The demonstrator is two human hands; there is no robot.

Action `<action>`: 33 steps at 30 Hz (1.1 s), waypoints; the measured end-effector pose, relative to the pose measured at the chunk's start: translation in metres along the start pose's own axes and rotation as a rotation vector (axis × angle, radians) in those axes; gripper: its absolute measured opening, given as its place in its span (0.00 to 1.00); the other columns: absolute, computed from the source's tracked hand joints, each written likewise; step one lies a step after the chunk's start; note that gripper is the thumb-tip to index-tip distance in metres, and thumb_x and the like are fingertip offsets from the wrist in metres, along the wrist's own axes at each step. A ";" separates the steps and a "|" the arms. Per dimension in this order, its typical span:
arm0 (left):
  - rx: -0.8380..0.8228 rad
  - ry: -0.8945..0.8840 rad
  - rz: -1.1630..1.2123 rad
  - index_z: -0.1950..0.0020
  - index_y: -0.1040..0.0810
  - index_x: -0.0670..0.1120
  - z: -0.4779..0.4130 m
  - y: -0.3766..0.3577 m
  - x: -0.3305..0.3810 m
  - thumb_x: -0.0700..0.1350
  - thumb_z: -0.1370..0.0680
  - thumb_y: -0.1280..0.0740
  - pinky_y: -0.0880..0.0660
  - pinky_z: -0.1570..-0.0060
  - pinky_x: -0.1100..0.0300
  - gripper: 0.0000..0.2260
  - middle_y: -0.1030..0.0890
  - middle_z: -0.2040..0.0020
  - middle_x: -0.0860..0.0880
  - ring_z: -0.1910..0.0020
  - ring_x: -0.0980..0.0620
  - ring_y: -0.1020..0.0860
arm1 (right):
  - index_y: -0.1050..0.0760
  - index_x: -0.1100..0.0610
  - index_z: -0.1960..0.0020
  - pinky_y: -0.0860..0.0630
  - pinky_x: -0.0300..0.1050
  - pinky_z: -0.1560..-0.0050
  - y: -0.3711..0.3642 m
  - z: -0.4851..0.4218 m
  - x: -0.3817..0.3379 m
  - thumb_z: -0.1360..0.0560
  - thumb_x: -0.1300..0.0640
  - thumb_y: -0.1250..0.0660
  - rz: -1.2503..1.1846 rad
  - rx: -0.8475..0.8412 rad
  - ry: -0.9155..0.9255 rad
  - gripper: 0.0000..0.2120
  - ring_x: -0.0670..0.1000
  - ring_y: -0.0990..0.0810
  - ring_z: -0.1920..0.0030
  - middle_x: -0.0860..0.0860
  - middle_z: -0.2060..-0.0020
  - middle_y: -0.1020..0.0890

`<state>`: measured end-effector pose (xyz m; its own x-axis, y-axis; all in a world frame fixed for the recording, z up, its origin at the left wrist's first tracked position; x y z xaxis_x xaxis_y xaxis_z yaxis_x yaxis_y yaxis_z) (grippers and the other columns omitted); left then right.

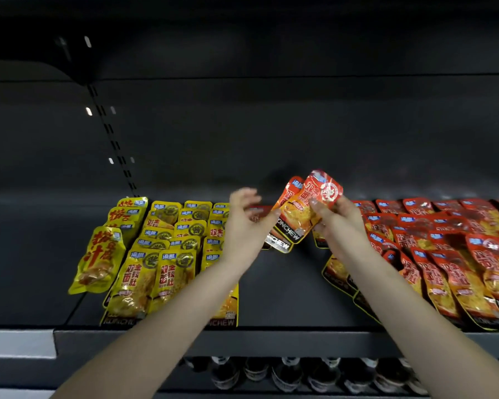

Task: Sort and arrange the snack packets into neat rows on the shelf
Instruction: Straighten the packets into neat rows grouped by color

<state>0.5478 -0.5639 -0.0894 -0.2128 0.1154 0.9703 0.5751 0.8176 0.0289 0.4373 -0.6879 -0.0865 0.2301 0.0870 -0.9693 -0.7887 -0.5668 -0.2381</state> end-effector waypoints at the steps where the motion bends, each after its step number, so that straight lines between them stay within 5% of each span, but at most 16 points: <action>1: -0.073 -0.131 -0.170 0.38 0.34 0.52 -0.003 0.002 0.010 0.43 0.30 0.25 0.29 0.51 0.71 0.25 0.26 0.41 0.53 0.47 0.55 0.23 | 0.25 0.55 0.47 0.21 0.47 0.50 0.002 -0.001 -0.006 0.24 0.65 0.35 0.156 -0.029 0.069 0.08 0.51 0.18 0.51 0.50 0.54 0.18; 3: -0.214 -0.195 -0.370 0.31 0.38 0.53 -0.010 0.003 0.020 0.49 0.31 0.25 0.29 0.52 0.72 0.33 0.29 0.38 0.54 0.47 0.58 0.24 | 0.27 0.55 0.42 0.23 0.47 0.45 0.000 -0.001 -0.016 0.25 0.64 0.34 0.438 -0.129 0.196 0.12 0.50 0.19 0.49 0.50 0.52 0.18; 6: -0.395 0.024 -0.278 0.28 0.39 0.50 -0.014 -0.001 0.019 0.46 0.30 0.25 0.22 0.47 0.58 0.35 0.23 0.42 0.51 0.49 0.55 0.20 | 0.31 0.51 0.35 0.23 0.44 0.44 -0.007 0.004 -0.016 0.25 0.64 0.34 0.529 -0.284 0.253 0.20 0.46 0.20 0.47 0.49 0.50 0.19; 9: -0.411 0.076 -0.318 0.30 0.36 0.48 -0.012 0.000 0.004 0.41 0.31 0.24 0.22 0.45 0.49 0.33 0.19 0.48 0.51 0.49 0.52 0.19 | 0.38 0.44 0.30 0.24 0.38 0.46 -0.011 0.009 -0.005 0.25 0.65 0.34 0.541 -0.334 0.268 0.29 0.44 0.21 0.45 0.48 0.46 0.21; 12: -0.373 0.068 -0.427 0.30 0.37 0.50 -0.006 0.004 -0.005 0.43 0.31 0.24 0.23 0.43 0.48 0.34 0.21 0.44 0.48 0.46 0.49 0.20 | 0.39 0.42 0.30 0.26 0.35 0.45 -0.012 0.009 0.012 0.26 0.66 0.34 0.597 -0.304 0.246 0.32 0.44 0.22 0.45 0.48 0.45 0.22; 14: -0.349 0.005 -0.624 0.27 0.41 0.49 0.002 0.006 -0.004 0.45 0.29 0.25 0.28 0.38 0.53 0.36 0.26 0.36 0.45 0.39 0.46 0.24 | 0.38 0.46 0.29 0.26 0.39 0.41 -0.017 0.009 0.026 0.27 0.68 0.34 0.678 -0.308 0.232 0.32 0.46 0.23 0.44 0.49 0.43 0.23; 18: -0.456 -0.167 -1.077 0.23 0.61 0.44 0.039 -0.005 0.000 0.48 0.24 0.32 0.48 0.27 0.53 0.42 0.58 0.23 0.40 0.24 0.40 0.50 | 0.38 0.53 0.28 0.34 0.36 0.36 -0.026 0.011 0.046 0.29 0.68 0.35 0.779 -0.285 0.203 0.32 0.51 0.27 0.36 0.52 0.36 0.25; 25: -0.697 -0.196 -1.377 0.23 0.56 0.41 0.052 -0.004 -0.015 0.62 0.24 0.39 0.59 0.25 0.48 0.42 0.56 0.22 0.39 0.23 0.43 0.55 | 0.33 0.54 0.30 0.35 0.39 0.34 -0.032 0.007 0.041 0.25 0.62 0.35 1.043 -0.378 0.291 0.25 0.54 0.27 0.35 0.55 0.36 0.25; 28: -0.758 -0.169 -1.389 0.22 0.56 0.43 0.048 0.006 -0.015 0.68 0.27 0.42 0.61 0.27 0.48 0.44 0.56 0.22 0.42 0.23 0.46 0.55 | 0.35 0.52 0.28 0.44 0.35 0.32 -0.030 0.009 0.037 0.23 0.60 0.37 1.151 -0.504 0.271 0.23 0.52 0.36 0.29 0.52 0.29 0.33; 33: -0.756 -0.200 -1.377 0.22 0.55 0.48 0.044 0.019 -0.013 0.65 0.24 0.44 0.62 0.27 0.47 0.38 0.56 0.21 0.46 0.23 0.48 0.55 | 0.42 0.47 0.26 0.53 0.53 0.25 -0.023 0.019 0.036 0.22 0.52 0.38 1.281 -0.651 0.168 0.26 0.53 0.55 0.24 0.45 0.24 0.52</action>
<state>0.5275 -0.5249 -0.1122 -0.9433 -0.3272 0.0564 0.0927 -0.0964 0.9910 0.4525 -0.6561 -0.1171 -0.3228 -0.8263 -0.4614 -0.1162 -0.4492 0.8858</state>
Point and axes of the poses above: each hand's wrist, its own z-axis away from the middle knuckle, its own y-axis out of the back of the hand, x = y × z, the point moved 3 cm from there along -z, towards the middle knuckle
